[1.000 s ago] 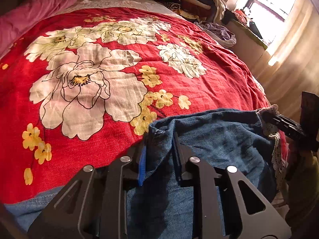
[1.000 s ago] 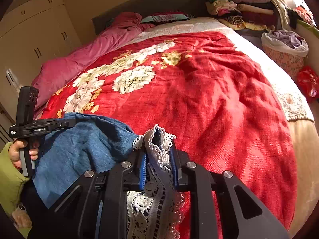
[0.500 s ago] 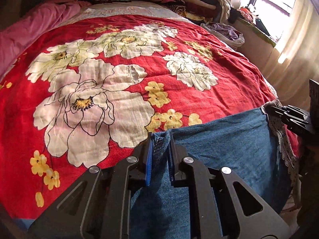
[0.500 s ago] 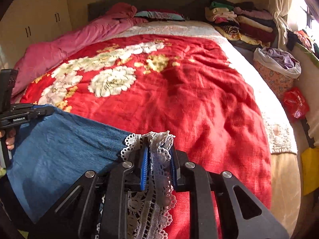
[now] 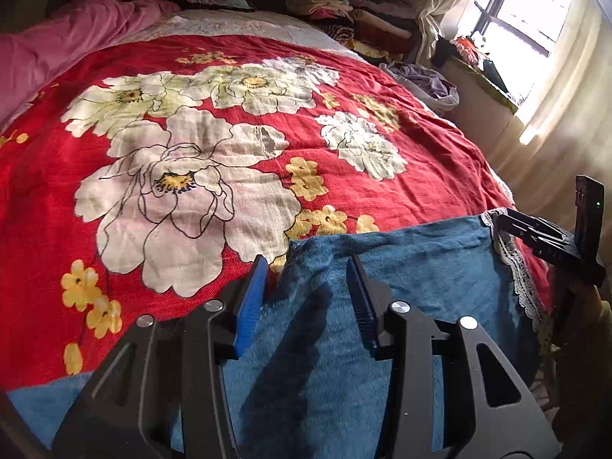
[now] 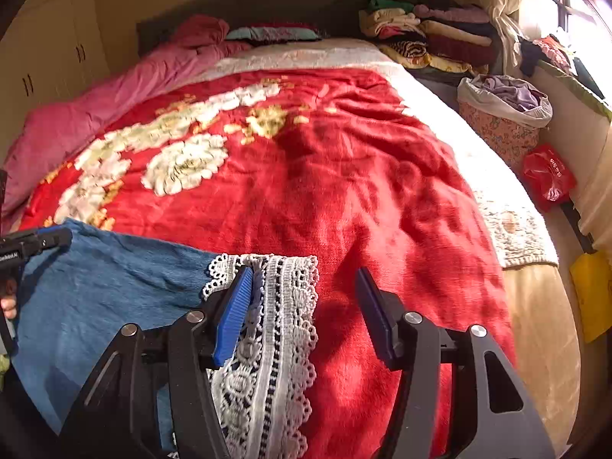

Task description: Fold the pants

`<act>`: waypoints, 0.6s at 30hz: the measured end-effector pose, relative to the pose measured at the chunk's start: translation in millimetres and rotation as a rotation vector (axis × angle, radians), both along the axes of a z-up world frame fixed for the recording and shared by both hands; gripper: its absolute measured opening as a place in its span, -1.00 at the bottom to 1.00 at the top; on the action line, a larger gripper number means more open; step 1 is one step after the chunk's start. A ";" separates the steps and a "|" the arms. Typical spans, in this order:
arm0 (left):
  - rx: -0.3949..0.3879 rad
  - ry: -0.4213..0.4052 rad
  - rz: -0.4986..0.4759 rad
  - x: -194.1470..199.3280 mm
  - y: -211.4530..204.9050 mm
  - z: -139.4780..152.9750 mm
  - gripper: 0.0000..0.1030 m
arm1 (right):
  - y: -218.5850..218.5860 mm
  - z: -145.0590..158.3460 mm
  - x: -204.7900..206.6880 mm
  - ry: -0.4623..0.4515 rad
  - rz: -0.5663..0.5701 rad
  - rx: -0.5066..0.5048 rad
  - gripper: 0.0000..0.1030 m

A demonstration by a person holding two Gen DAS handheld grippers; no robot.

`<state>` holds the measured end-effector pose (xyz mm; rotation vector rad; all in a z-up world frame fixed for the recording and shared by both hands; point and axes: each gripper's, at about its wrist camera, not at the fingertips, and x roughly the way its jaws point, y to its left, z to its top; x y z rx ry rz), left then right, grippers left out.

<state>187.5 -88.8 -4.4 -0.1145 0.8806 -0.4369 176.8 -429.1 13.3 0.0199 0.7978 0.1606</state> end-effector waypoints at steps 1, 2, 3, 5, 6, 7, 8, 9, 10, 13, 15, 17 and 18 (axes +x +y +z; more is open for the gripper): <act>0.015 -0.024 0.004 -9.7 2.8 6.3 -0.28 | -2.3 8.1 -9.8 -0.026 -0.005 0.004 0.15; 0.034 -0.049 0.012 -19.4 5.1 11.9 -0.25 | -3.9 15.5 -21.1 -0.050 -0.014 0.003 0.20; 0.051 -0.064 0.023 -29.1 7.3 16.7 -0.17 | -4.1 21.5 -32.6 -0.066 -0.014 0.008 0.21; 0.057 -0.082 0.030 -45.6 10.7 22.9 -0.11 | 0.6 30.4 -56.0 -0.088 0.010 0.023 0.21; 0.056 -0.088 0.034 -54.2 12.2 25.3 -0.08 | 5.4 33.7 -66.6 -0.100 0.019 0.018 0.20; 0.056 -0.094 0.029 -64.3 13.0 27.4 -0.02 | 10.4 35.7 -77.5 -0.111 0.032 0.011 0.20; 0.055 -0.101 0.027 -74.4 13.8 28.7 0.04 | 16.6 36.9 -87.5 -0.117 0.049 -0.002 0.20; 0.055 -0.104 0.027 -84.5 14.7 29.2 0.08 | 23.3 37.2 -96.5 -0.129 0.063 -0.017 0.20; 0.058 -0.104 0.024 -93.6 15.5 28.4 0.09 | 30.5 36.0 -104.7 -0.135 0.071 -0.029 0.20; 0.096 -0.107 0.043 -118.7 19.3 23.8 0.25 | 55.4 23.0 -124.1 -0.106 0.118 -0.009 0.20; 0.095 -0.092 0.058 -128.4 25.0 19.0 0.34 | 73.1 11.9 -132.7 -0.078 0.151 0.001 0.20; 0.088 -0.081 0.070 -135.3 29.8 14.6 0.41 | 88.5 6.3 -138.8 -0.078 0.181 -0.023 0.20; 0.101 -0.076 0.078 -137.0 30.3 12.4 0.42 | 94.8 5.3 -140.4 -0.077 0.190 -0.046 0.20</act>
